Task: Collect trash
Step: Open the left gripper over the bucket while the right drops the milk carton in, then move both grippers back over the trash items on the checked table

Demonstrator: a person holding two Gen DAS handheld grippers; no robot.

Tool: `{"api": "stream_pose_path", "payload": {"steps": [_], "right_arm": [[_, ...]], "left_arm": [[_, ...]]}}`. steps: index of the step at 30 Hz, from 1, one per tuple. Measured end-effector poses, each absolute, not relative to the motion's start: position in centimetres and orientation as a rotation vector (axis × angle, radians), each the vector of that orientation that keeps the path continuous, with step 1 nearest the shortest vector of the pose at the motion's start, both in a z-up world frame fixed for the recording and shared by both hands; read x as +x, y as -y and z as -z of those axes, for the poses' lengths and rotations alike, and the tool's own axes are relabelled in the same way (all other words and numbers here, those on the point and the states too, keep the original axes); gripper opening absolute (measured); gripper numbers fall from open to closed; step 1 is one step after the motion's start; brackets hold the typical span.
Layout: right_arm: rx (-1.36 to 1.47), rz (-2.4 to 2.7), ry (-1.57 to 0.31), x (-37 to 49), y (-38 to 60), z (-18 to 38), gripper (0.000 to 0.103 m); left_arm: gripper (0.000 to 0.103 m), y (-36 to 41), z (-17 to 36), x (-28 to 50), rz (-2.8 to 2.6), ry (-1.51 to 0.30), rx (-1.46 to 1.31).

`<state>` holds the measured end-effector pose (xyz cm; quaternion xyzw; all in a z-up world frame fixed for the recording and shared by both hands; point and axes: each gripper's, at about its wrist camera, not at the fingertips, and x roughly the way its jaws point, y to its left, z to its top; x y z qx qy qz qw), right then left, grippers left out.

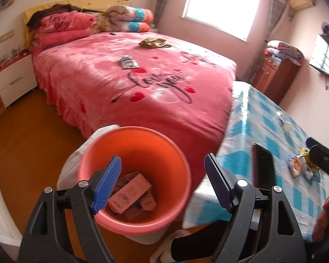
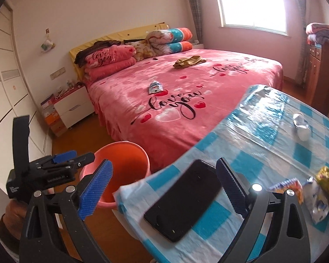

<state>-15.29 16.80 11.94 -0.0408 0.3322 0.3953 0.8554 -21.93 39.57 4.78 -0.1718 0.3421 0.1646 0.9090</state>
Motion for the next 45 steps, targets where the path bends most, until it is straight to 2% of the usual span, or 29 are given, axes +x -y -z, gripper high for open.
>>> {"api": "stream_pose_path", "payload": {"steps": [24, 45], "right_arm": [[0.096, -0.649, -0.64, -14.1, -4.1, -10.3, 0.094], [0.329, -0.43, -0.609, -9.9, 9.4, -8.9, 0.094]], "left_arm": [[0.079, -27.8, -7.2, -18.3, -0.128, -0.723, -0.197], [0.079, -16.7, -7.7, -11.5, 0.023, -0.781, -0.042]]}}
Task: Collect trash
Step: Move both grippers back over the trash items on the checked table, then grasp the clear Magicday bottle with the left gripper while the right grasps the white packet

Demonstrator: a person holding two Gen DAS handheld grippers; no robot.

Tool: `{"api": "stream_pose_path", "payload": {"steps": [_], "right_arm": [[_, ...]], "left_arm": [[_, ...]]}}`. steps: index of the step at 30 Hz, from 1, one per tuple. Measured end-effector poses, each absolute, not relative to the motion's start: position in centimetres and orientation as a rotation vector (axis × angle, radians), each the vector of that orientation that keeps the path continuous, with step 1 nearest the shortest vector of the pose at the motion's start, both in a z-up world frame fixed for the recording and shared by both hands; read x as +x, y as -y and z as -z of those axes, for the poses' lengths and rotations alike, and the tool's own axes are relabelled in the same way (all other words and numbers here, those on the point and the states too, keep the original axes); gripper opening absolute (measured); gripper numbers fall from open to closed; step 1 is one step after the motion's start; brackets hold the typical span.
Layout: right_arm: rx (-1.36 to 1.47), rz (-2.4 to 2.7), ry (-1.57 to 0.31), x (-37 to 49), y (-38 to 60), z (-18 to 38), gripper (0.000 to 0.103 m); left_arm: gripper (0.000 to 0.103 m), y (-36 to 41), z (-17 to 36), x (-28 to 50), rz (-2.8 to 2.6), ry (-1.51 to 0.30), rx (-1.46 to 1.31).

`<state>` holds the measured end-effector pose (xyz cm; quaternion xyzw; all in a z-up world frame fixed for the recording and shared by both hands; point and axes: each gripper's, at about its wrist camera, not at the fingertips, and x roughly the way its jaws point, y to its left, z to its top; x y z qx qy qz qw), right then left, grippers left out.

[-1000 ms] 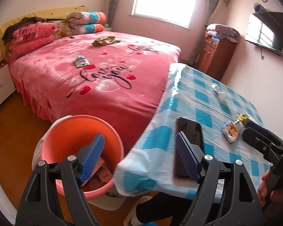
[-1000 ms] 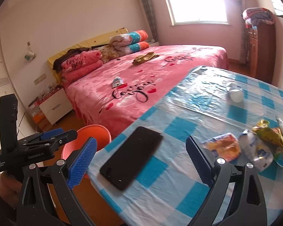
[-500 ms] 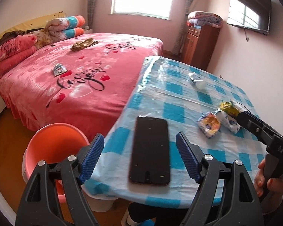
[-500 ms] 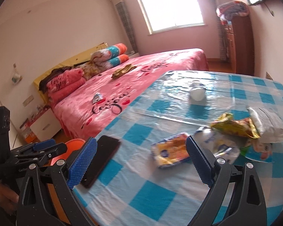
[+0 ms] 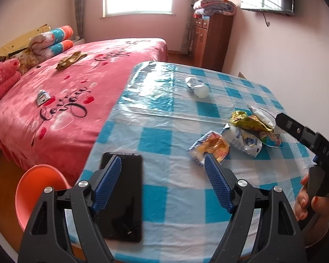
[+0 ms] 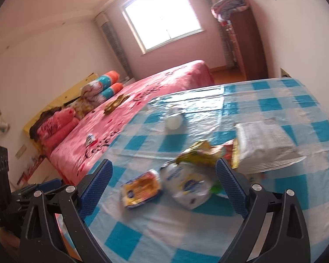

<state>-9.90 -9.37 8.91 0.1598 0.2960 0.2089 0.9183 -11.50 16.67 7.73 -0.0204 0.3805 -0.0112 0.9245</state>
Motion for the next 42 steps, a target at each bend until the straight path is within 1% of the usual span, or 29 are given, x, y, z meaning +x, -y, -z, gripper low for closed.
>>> {"api": "stream_pose_path", "payload": {"steps": [12, 26, 42], "right_arm": [[0.406, -0.315, -0.598, -8.2, 15.2, -7.8, 0.094], [0.434, -0.228, -0.625, -6.3, 18.4, -6.4, 0.094], [0.361, -0.226, -0.766, -1.2, 18.7, -4.2, 0.094]], "left_arm": [[0.079, -11.8, -7.1, -7.2, 0.08, -0.81, 0.018], [0.079, -7.3, -6.9, 1.3, 0.121, -0.81, 0.058], [0.079, -6.5, -4.1, 13.7, 0.066, -0.933, 0.009]]}}
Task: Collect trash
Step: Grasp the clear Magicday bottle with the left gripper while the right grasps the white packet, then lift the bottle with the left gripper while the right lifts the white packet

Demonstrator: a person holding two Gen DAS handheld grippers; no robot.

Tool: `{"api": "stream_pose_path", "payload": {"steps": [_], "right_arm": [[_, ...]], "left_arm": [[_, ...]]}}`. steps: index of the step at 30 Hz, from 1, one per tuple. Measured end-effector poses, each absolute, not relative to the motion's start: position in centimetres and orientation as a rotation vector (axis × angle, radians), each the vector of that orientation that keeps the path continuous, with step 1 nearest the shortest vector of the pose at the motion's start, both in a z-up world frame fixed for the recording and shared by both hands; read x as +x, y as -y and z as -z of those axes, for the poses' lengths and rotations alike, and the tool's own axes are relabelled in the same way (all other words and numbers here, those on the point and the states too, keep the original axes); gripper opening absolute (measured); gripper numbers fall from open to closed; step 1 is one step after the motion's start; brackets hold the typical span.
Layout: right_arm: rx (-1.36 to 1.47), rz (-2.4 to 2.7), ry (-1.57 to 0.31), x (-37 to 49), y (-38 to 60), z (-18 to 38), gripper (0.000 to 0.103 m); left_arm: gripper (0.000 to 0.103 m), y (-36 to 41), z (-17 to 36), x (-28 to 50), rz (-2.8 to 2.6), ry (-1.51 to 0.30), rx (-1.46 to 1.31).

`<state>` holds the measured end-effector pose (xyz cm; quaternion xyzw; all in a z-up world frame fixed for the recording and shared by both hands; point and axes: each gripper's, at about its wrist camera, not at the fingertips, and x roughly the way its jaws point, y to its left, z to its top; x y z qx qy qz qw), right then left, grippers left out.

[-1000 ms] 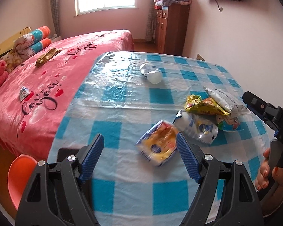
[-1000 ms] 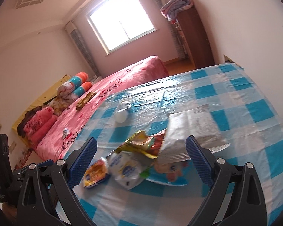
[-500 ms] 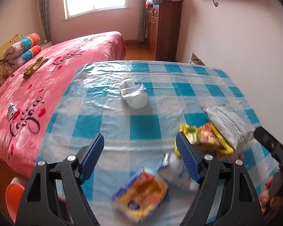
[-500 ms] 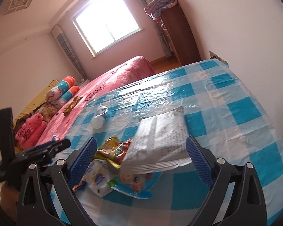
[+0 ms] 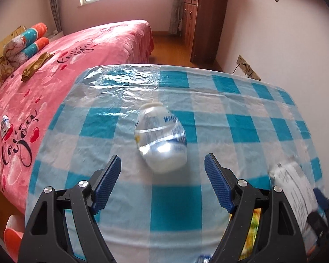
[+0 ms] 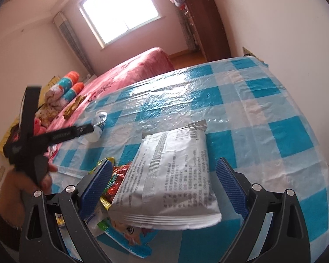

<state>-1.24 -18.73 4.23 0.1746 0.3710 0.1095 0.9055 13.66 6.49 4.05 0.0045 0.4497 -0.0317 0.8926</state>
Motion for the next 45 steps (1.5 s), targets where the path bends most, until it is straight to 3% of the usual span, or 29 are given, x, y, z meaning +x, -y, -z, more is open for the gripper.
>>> {"api": "stream_pose_path", "payload": {"steps": [11, 12, 14, 20, 26, 45], "right_arm": [[0.31, -0.222, -0.825, 0.1, 17.9, -2.8, 0.094], [0.311, -0.225, -0.829, 0.2, 17.9, -2.7, 0.094], [0.308, -0.231, -0.834, 0.3, 17.8, -2.7, 0.094], [0.293, -0.238, -0.858, 0.7, 17.3, -2.4, 0.094], [0.236, -0.238, -0.874, 0.7, 16.6, -2.4, 0.094], [0.222, -0.293, -0.837, -1.8, 18.4, -2.9, 0.077]], "left_arm": [[0.079, -6.4, -1.8, 18.0, 0.012, -1.01, -0.014], [0.077, -6.4, -1.7, 18.2, 0.0, -1.014, -0.013], [0.064, -6.5, -1.6, 18.5, -0.013, -1.015, -0.014], [0.064, -6.0, -1.5, 18.1, -0.013, -1.009, 0.01], [0.063, -5.6, -2.7, 15.8, 0.026, -0.983, 0.006], [0.064, -7.8, -7.2, 2.8, 0.128, -0.911, -0.075]]}}
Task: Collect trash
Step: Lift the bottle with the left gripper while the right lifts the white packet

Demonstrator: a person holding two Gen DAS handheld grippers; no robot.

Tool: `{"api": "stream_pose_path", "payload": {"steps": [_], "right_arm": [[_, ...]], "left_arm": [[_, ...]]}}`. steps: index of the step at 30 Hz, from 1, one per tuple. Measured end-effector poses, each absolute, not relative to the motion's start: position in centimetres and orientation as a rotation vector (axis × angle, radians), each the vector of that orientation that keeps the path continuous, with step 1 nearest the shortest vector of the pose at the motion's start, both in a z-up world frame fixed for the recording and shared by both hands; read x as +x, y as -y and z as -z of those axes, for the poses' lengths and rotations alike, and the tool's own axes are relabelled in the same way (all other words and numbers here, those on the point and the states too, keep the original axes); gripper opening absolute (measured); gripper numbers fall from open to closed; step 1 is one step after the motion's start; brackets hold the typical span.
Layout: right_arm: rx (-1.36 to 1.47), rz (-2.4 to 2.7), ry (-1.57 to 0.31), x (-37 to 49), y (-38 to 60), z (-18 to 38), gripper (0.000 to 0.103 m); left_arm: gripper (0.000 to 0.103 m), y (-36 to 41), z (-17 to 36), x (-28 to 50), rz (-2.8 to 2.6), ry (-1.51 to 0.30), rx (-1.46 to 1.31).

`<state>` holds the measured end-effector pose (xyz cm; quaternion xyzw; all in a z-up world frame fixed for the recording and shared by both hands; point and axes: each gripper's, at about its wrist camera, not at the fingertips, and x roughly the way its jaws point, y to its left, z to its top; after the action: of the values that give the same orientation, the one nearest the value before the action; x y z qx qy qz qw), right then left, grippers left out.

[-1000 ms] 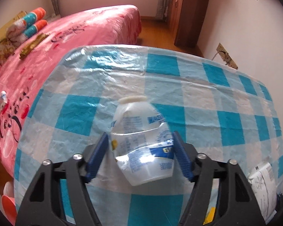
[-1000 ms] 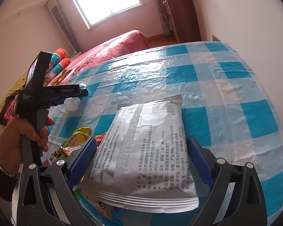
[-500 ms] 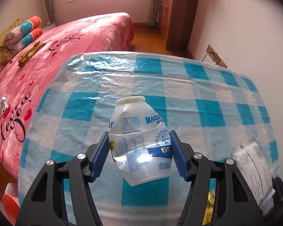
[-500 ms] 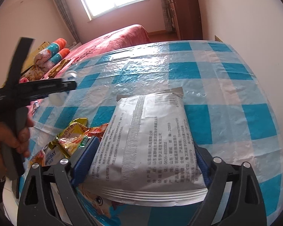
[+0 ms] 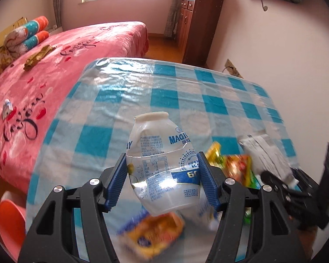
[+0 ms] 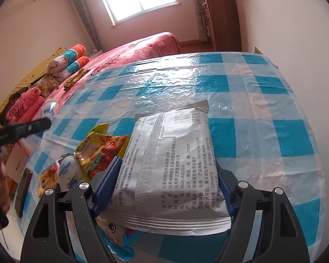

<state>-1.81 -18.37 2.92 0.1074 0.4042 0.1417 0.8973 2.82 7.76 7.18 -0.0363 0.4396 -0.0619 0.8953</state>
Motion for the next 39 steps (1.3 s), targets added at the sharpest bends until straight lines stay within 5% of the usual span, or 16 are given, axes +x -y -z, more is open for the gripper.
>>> {"api": "stream_pose_path", "payload": {"steps": [15, 19, 23, 34, 39], "right_arm": [[0.083, -0.498, -0.883, -6.2, 16.1, -3.5, 0.077], [0.023, -0.473, -0.878, -7.0, 15.3, -3.3, 0.092], [0.0, -0.409, -0.858, -6.9, 14.6, -3.9, 0.095], [-0.056, -0.245, -0.844, -4.6, 12.4, -4.1, 0.095], [-0.065, -0.225, -0.842, -4.8, 12.3, -4.0, 0.081]], "left_arm": [[0.064, -8.7, -5.2, -6.3, 0.21, -0.968, -0.11], [0.064, -8.7, -4.5, -7.9, 0.211, -0.969, -0.087], [0.064, -9.4, -4.0, -8.7, 0.219, -0.981, -0.102], [0.064, -10.3, -3.9, -9.5, 0.244, -0.971, -0.121], [0.064, -10.9, -3.8, -9.9, 0.261, -0.964, -0.142]]}}
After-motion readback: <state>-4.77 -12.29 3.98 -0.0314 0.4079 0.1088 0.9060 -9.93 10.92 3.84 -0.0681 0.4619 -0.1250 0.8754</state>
